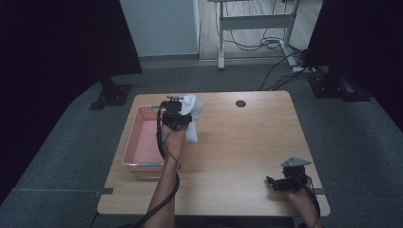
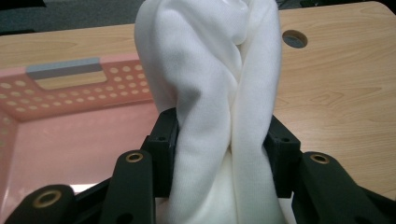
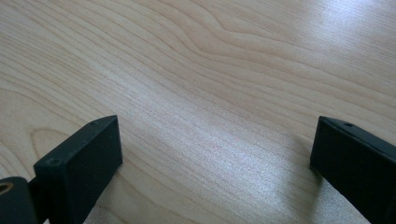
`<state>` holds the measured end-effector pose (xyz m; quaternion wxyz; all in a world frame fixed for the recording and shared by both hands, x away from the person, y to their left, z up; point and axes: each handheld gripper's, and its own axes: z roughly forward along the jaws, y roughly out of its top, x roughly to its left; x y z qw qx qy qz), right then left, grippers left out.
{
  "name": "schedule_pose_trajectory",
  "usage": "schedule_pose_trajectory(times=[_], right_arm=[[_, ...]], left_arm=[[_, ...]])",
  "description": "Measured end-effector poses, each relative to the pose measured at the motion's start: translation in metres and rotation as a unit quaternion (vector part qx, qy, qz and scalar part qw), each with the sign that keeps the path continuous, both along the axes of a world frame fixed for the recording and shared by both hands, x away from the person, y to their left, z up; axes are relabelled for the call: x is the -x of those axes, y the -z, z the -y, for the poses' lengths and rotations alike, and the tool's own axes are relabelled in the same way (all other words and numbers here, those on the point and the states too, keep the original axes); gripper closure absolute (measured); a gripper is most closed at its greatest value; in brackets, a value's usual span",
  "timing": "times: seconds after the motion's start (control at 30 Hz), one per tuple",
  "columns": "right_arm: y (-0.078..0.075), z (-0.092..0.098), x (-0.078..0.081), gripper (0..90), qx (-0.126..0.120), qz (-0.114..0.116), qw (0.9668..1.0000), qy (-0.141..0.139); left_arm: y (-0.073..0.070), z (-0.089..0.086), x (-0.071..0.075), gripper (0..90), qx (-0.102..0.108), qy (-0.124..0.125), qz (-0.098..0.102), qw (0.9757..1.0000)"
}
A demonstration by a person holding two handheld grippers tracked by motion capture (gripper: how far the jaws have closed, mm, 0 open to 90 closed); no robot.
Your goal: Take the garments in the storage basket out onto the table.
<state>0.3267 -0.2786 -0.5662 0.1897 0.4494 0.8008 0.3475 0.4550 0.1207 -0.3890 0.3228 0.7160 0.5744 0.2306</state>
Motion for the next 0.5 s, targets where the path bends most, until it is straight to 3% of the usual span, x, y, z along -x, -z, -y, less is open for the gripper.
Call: schedule_pose_trajectory(times=[0.2, 0.5], right_arm=[[0.000, 0.000, 0.000, 1.7, 0.000, 0.000, 1.0000, -0.001], [0.000, 0.000, 0.000, 1.8, 0.000, 0.001, 1.0000, -0.003]], left_arm=[[0.012, 0.014, 0.000, 55.1, 0.009, -0.004, -0.008, 0.9999], [0.036, 0.028, -0.002, 55.0, 0.002, -0.013, -0.016, 0.9998]])
